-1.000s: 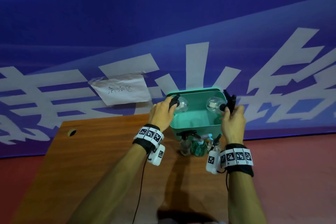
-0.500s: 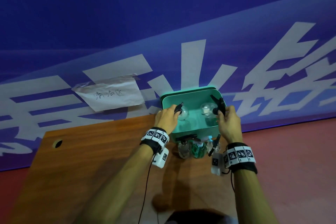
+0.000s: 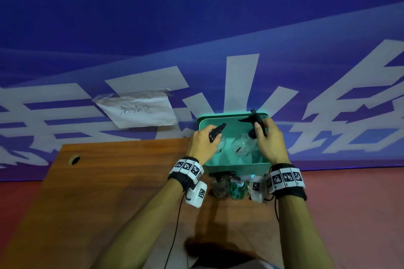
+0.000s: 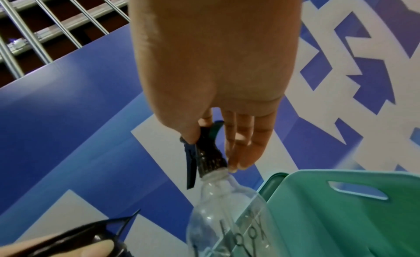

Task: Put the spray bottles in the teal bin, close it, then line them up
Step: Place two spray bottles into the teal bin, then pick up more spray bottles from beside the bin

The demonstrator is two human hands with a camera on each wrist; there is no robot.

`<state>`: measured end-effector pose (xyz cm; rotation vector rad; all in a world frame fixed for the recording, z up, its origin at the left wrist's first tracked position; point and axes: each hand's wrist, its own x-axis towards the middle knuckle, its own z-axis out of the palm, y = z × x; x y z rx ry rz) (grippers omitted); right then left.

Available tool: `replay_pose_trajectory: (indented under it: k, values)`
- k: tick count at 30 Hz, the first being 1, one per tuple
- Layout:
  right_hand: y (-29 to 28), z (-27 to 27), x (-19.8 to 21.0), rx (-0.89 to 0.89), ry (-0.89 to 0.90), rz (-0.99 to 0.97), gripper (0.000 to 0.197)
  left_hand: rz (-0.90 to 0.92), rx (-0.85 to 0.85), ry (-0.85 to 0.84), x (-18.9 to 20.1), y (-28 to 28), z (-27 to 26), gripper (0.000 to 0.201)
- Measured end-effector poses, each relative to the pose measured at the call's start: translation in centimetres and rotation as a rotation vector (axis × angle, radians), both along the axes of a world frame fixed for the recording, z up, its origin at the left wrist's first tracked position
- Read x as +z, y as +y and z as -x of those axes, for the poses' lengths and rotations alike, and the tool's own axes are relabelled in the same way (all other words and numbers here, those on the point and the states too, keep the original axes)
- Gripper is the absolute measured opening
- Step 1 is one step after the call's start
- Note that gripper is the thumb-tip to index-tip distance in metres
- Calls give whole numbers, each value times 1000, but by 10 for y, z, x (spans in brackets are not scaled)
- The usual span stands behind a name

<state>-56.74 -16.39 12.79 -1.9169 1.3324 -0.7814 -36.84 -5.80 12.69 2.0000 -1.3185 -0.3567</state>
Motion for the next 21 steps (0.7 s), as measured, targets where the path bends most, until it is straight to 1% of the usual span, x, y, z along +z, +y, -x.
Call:
replay_pose_trajectory:
  k: [2, 5, 9, 11, 14, 16, 18, 21]
  values:
    - [9, -10, 9, 71, -67, -46, 17, 83, 20, 52, 2, 7, -3, 13]
    - [25, -28, 18, 240, -158, -195, 15, 173, 33, 138, -2, 24, -18, 12]
    - [49, -60, 11, 459, -126, -346, 12, 206, 56, 101, -17, 58, -40, 12]
    - [63, -77, 4, 531, -99, -390, 17, 198, 61, 95, -32, 76, -51, 10]
    - [80, -95, -7, 633, 39, -431, 24, 132, 57, 61, -66, 102, -63, 9]
    - [90, -103, -14, 699, 154, -426, 19, 47, 106, 76, -90, 117, -67, 9]
    - [99, -111, -20, 740, 179, -446, 15, -26, 164, 109, -111, 130, -71, 12]
    - [115, -123, -33, 770, 253, -473, 17, -113, 210, 180, -135, 147, -74, 23]
